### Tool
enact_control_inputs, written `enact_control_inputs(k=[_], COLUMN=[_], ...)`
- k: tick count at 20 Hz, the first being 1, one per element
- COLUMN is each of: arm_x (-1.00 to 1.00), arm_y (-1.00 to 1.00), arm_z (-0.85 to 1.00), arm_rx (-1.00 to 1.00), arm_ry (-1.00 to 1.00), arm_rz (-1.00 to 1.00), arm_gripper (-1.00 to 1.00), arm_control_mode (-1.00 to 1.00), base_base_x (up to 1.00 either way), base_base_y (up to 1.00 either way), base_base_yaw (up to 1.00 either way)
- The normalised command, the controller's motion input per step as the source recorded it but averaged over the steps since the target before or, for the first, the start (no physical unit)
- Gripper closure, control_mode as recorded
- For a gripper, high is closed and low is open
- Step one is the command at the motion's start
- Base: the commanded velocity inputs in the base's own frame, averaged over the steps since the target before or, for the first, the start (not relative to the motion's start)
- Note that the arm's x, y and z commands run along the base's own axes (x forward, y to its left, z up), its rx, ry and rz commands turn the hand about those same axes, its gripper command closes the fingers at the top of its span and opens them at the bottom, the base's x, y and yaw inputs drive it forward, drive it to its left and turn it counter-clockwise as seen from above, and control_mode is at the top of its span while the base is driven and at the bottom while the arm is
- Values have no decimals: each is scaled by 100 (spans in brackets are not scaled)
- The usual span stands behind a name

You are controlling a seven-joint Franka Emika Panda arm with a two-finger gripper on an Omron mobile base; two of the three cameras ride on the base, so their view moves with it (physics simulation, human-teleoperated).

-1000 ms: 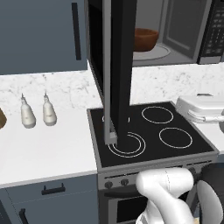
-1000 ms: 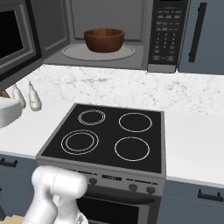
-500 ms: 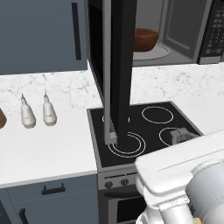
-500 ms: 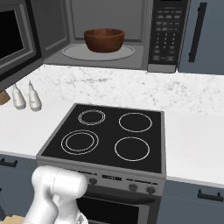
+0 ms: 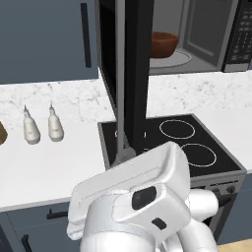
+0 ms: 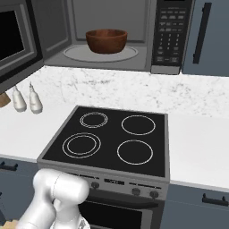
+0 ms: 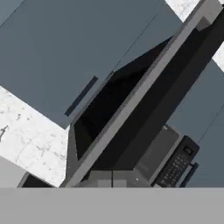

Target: Open the microwave, place the bowl with waffle inside the microwave, then close the microwave door and turn it on.

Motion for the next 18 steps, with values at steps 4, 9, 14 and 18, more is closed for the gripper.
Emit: enact_control_inputs(k=[4, 9, 14, 18], arm_x=[89, 100, 100, 95], arm_y=[89, 44, -57, -100], arm_z=[-16, -34, -4, 6], arm_rx=[-34, -21, -9, 0], arm_ry=[0, 0, 2, 6], arm_rz=[-49, -55, -38, -19], arm_gripper=[100, 100, 100, 100], arm_control_mode=[-100, -100, -100, -100], base_base_x=[0, 0, 0, 0], base_base_y=[0, 0, 0, 0], base_base_yaw=[0, 0, 0, 0])
